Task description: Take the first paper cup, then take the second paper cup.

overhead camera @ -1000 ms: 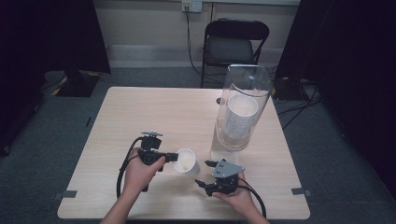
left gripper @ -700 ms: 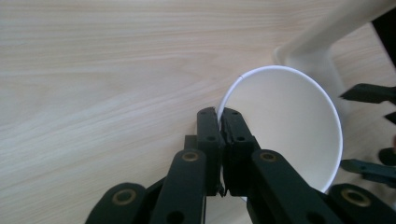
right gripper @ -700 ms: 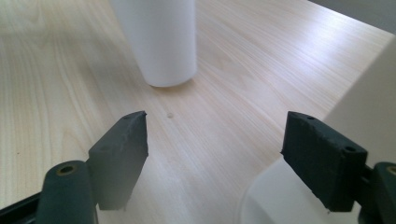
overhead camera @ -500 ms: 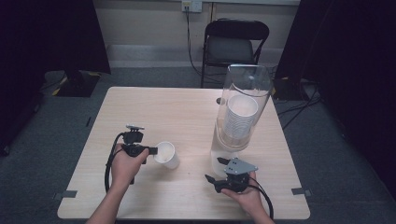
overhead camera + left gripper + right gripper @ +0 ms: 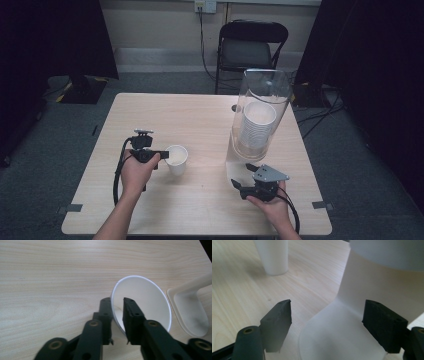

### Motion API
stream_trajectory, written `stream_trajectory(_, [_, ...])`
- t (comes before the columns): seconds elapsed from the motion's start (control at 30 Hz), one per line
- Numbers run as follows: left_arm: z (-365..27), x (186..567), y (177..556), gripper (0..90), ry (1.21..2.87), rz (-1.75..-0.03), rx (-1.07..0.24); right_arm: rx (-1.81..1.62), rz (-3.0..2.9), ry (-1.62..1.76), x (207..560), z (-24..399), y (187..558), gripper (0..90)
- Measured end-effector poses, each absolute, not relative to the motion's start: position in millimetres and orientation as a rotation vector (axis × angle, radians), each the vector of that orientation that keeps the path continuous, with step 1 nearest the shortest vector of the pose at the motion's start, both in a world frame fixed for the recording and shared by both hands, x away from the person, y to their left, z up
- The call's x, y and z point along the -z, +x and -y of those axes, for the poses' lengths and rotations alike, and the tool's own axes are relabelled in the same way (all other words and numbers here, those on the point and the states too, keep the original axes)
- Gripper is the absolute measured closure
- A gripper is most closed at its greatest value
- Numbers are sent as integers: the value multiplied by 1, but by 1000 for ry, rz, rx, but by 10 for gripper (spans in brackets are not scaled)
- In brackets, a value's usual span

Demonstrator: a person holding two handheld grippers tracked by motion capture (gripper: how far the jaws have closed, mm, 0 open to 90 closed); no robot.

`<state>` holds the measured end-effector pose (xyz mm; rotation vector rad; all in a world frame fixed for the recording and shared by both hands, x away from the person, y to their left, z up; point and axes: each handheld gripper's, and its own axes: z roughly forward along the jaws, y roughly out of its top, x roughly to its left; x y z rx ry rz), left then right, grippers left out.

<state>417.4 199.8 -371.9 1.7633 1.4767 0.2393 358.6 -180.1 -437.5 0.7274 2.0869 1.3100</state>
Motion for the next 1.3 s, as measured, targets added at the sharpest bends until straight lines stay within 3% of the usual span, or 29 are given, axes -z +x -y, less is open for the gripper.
stream_trajectory(0.23, [-214,363,401,487,1731,-1325,-250,-1316,-2040,815,435,188,361,227])
stream_trajectory(0.4, [-226,362,384,367,1747,-1218,-304,-1338,-2009,855,432,192,363,233])
stream_trajectory(0.67, [-238,368,365,333,1825,-1123,-358,-1330,-1979,855,425,196,365,231])
stream_trajectory(0.93, [-247,405,361,236,1877,-1113,-329,-1340,-1962,871,419,204,367,234])
stream_trajectory(1.3, [-246,451,356,203,1953,-1081,-304,-1330,-1965,858,412,197,371,235])
